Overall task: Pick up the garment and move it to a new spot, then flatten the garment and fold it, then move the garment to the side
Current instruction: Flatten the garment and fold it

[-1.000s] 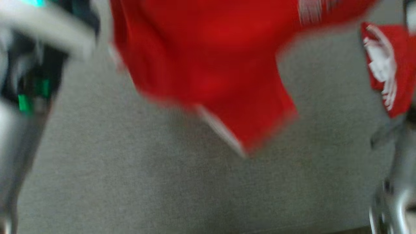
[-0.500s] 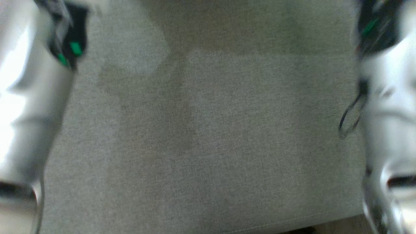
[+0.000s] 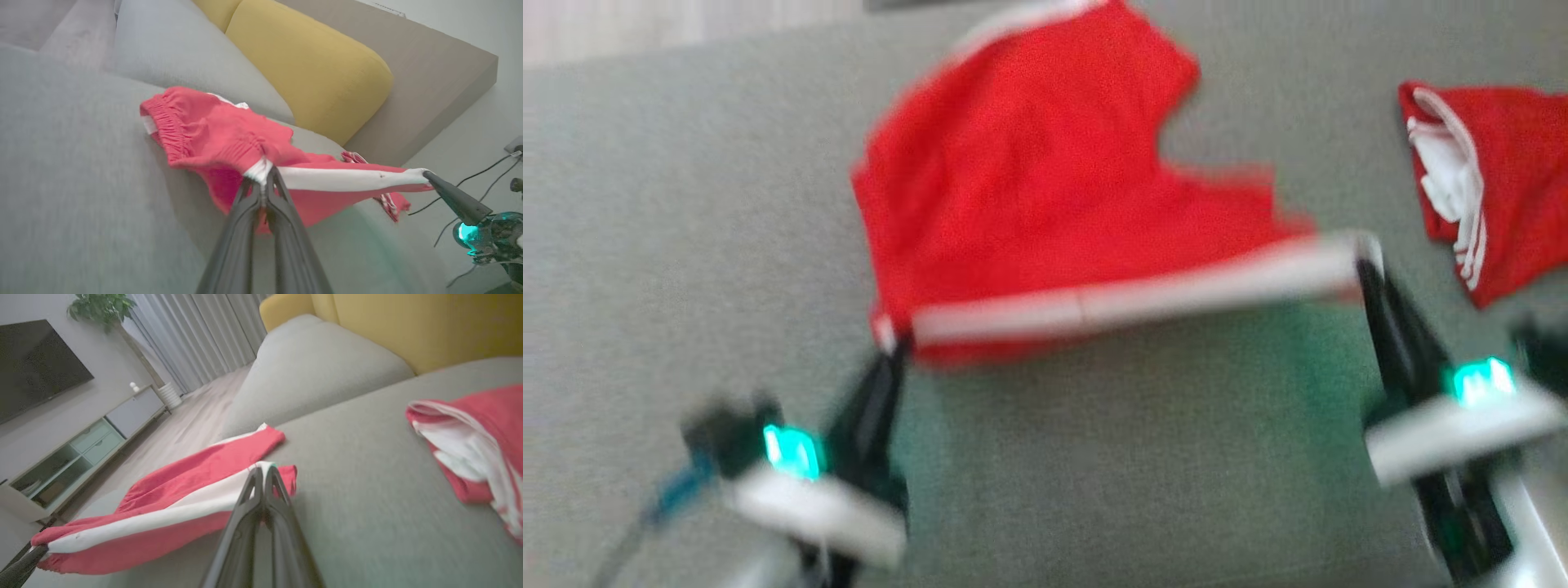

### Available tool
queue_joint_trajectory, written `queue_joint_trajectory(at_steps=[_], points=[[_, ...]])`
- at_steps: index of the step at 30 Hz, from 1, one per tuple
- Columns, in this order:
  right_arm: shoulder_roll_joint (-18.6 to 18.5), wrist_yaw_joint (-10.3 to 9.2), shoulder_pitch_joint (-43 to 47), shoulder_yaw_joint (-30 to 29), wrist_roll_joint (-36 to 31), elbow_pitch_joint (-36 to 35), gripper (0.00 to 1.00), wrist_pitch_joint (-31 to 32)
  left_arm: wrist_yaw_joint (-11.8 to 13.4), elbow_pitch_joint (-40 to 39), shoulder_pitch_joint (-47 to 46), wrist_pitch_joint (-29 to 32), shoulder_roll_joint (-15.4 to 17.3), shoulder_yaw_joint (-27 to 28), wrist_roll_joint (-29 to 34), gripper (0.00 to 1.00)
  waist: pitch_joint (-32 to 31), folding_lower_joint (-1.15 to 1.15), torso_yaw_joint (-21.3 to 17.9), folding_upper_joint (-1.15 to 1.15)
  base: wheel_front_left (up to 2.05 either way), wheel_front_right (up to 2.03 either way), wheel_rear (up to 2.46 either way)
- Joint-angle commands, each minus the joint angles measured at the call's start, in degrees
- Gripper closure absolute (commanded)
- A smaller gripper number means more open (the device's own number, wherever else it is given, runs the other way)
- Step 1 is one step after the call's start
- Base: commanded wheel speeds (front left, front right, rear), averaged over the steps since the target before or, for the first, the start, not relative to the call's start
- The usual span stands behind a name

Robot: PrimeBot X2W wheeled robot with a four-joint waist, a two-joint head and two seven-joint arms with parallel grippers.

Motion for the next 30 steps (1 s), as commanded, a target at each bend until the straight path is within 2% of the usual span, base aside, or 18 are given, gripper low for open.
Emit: queue_joint_trajectory(at_steps=[1, 4, 7, 10, 13, 19, 20, 25, 30], points=[[-2.43, 0.39, 4.25, -0.44, 0.31, -5.29, 1.00, 1.20, 1.45, -4.58, 2.67, -0.68, 2.73, 2.24, -0.28, 1.00, -3.51, 0.02, 1.71, 0.00, 0.00, 0.00, 0.00], [-4.17, 0.39, 15.25, -4.28, 0.53, -13.63, 1.00, 4.69, 4.90, -12.21, 12.22, -0.70, 3.97, 2.61, -0.86, 1.00, -4.97, 0.02, 2.61, 0.00, 0.00, 0.00, 0.00], [-4.00, 0.39, 22.90, -8.84, 0.87, -21.56, 1.00, 8.23, 7.11, -19.02, 18.81, -0.59, 5.26, 1.58, -1.69, 1.00, -4.86, 0.02, 3.60, 0.00, 0.00, 0.00, 0.00], [-3.20, 0.39, 23.28, -11.78, 0.91, -26.43, 1.00, 11.42, 7.46, -23.47, 20.87, -0.41, 5.06, 2.02, -4.37, 1.00, -3.49, 0.02, 4.60, 0.00, 0.00, 0.00, 0.00], [-2.57, 0.39, 17.22, -11.50, 1.37, -27.03, 1.00, 14.95, 6.85, -24.38, 18.04, 0.30, 4.05, 3.67, -6.73, 1.00, -0.78, 0.02, 6.00, 0.00, 0.00, 0.00, 0.00], [-1.91, 0.39, -3.69, -7.33, -0.12, -16.94, 1.00, 21.02, 5.41, -16.84, 5.24, 3.95, -0.17, 7.04, -11.41, 1.00, 5.93, 0.02, 9.70, 0.00, 0.00, 0.00, 0.00], [-1.91, 0.39, -3.69, -7.33, -0.12, -16.94, 1.00, 21.02, 5.41, -16.84, 5.24, 3.95, -0.17, 7.04, -11.41, 1.00, 5.93, 0.02, 9.70, 0.00, 0.00, 0.00, 0.00], [-1.13, 0.39, -18.57, -4.52, -1.01, -4.04, 1.00, 22.75, 5.48, -5.82, -6.03, 6.39, -5.80, 7.04, -12.27, 1.00, 9.49, 0.02, 12.51, 0.00, 0.00, 0.00, 0.00], [-1.17, 0.39, -27.39, -2.35, -2.47, 8.37, 1.00, 21.10, 4.72, 4.45, -13.20, 7.67, -10.61, 4.97, -11.30, 1.00, 10.58, 0.02, 14.33, 0.00, 0.00, 0.00, 0.00]])
